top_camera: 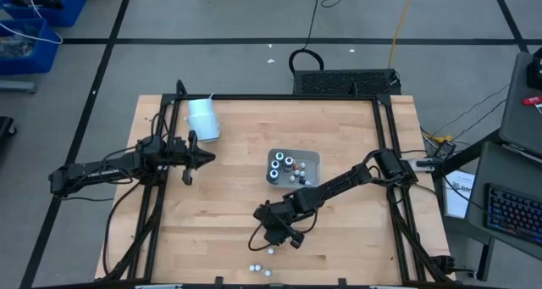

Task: Pick & Place food coloring
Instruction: Put the orange food coloring bottle into the bin

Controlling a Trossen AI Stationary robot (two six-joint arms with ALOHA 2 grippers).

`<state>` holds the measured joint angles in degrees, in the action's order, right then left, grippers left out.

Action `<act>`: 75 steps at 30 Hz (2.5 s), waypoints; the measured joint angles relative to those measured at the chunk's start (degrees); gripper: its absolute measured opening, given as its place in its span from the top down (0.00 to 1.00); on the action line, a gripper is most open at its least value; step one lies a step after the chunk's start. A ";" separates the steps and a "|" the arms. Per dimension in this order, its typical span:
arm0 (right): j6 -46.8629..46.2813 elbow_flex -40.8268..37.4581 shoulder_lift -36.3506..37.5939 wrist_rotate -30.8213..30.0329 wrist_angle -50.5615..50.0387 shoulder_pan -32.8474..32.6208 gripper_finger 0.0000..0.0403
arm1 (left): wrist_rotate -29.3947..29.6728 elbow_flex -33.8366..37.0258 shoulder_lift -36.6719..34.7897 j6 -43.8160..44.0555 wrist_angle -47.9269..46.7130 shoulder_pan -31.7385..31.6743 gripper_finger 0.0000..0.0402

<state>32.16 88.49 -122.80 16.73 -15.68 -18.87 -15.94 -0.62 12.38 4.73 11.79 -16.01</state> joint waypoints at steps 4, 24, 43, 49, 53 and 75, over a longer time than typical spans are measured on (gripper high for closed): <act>-0.02 0.00 0.00 -0.02 0.06 0.00 0.83 | 0.01 0.00 0.00 0.00 -0.02 -0.02 0.91; -10.25 0.00 18.97 -17.79 -15.46 0.45 0.83 | 0.03 0.00 -0.02 0.02 -0.04 -0.04 0.91; -20.89 0.00 31.67 -21.44 -27.50 3.43 0.83 | 0.01 0.00 -0.02 0.02 -0.04 -0.04 0.91; -25.57 0.00 31.67 -21.43 -27.84 3.53 0.84 | 0.01 0.00 -0.02 0.02 -0.06 -0.04 0.91; -29.35 0.00 31.79 -24.37 -30.36 4.12 0.83 | 0.01 0.00 -0.02 0.02 -0.04 -0.04 0.91; -41.07 -9.51 40.61 -29.89 -34.55 11.60 0.85 | 0.03 0.00 0.00 0.04 -0.28 -0.04 0.91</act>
<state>-8.91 78.97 -82.20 -13.16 -50.23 -7.27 -15.90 -0.62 12.38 4.78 11.51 -16.05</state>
